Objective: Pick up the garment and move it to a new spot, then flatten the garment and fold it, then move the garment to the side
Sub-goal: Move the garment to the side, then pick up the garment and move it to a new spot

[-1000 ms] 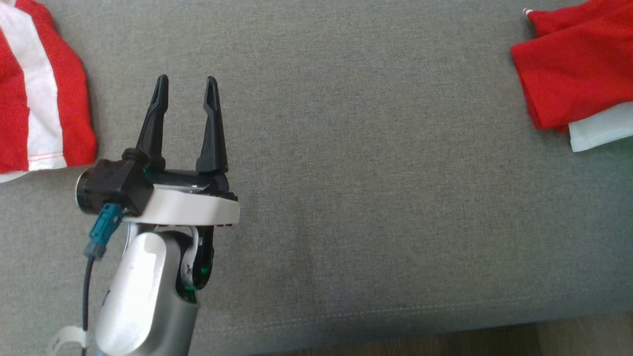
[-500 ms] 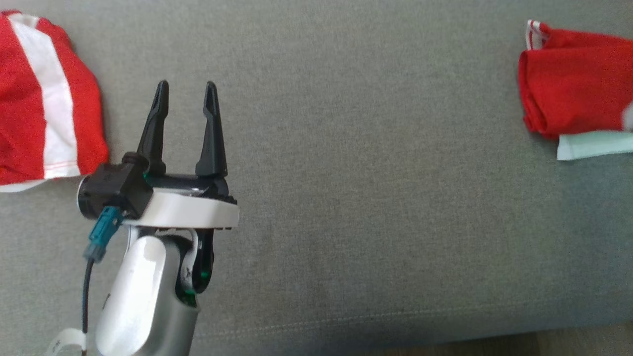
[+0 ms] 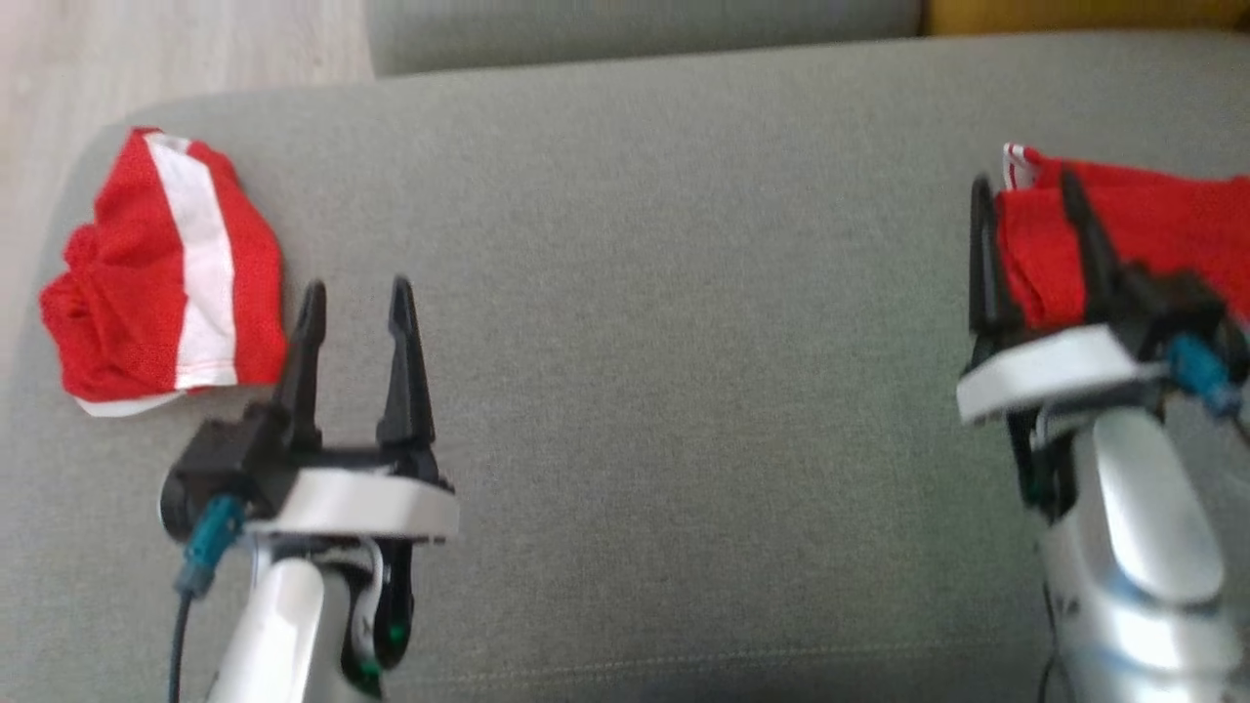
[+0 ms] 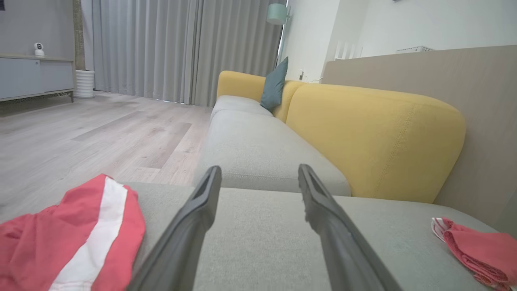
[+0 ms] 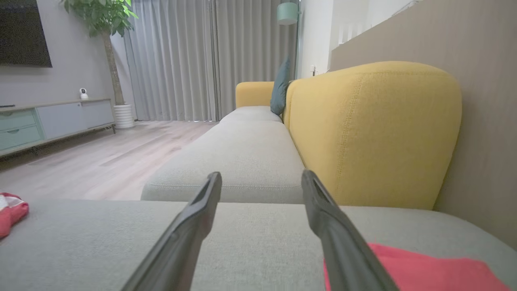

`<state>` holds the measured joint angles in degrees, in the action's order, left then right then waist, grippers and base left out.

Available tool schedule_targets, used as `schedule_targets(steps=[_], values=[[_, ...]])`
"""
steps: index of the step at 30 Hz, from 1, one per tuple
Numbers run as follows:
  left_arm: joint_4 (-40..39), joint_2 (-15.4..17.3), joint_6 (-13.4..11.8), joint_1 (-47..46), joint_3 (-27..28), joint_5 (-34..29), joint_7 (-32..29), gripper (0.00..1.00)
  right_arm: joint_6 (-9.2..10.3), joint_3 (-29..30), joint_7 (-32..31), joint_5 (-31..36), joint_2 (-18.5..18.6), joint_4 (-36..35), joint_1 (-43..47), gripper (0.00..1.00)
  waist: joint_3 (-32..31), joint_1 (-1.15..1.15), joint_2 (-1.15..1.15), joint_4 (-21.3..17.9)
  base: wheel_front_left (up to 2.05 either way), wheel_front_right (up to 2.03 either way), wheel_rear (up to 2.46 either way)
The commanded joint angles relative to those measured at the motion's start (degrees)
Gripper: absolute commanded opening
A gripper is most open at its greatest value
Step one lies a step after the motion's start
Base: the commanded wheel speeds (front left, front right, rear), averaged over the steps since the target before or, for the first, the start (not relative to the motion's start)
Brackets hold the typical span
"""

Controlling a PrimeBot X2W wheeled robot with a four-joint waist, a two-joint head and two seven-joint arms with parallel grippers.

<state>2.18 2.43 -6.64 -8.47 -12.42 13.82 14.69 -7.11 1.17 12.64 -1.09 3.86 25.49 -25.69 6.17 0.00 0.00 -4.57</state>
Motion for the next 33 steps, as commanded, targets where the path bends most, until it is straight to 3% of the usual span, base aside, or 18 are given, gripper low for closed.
schedule_targets(steps=[1,14,33], values=[[-1.7,0.4,-0.1,-0.5,1.9,-0.5,0.3,1.00,-0.37,-1.1,0.8,-0.9,-0.5,-2.9,0.6,1.00,-1.9,0.00,0.00,0.6,0.00,0.00,0.00],[-1.1,0.4,-0.5,6.6,1.7,-1.5,0.3,1.00,-0.37,-4.7,2.3,-9.0,-1.0,-9.0,16.3,1.00,-5.0,0.00,0.00,0.8,0.00,0.00,0.00],[-2.7,0.4,-0.8,7.3,1.0,-2.1,0.3,1.00,-0.37,-4.6,2.4,-10.8,-1.0,-11.7,19.4,1.00,-4.9,0.00,0.00,0.6,0.00,0.00,0.00]])
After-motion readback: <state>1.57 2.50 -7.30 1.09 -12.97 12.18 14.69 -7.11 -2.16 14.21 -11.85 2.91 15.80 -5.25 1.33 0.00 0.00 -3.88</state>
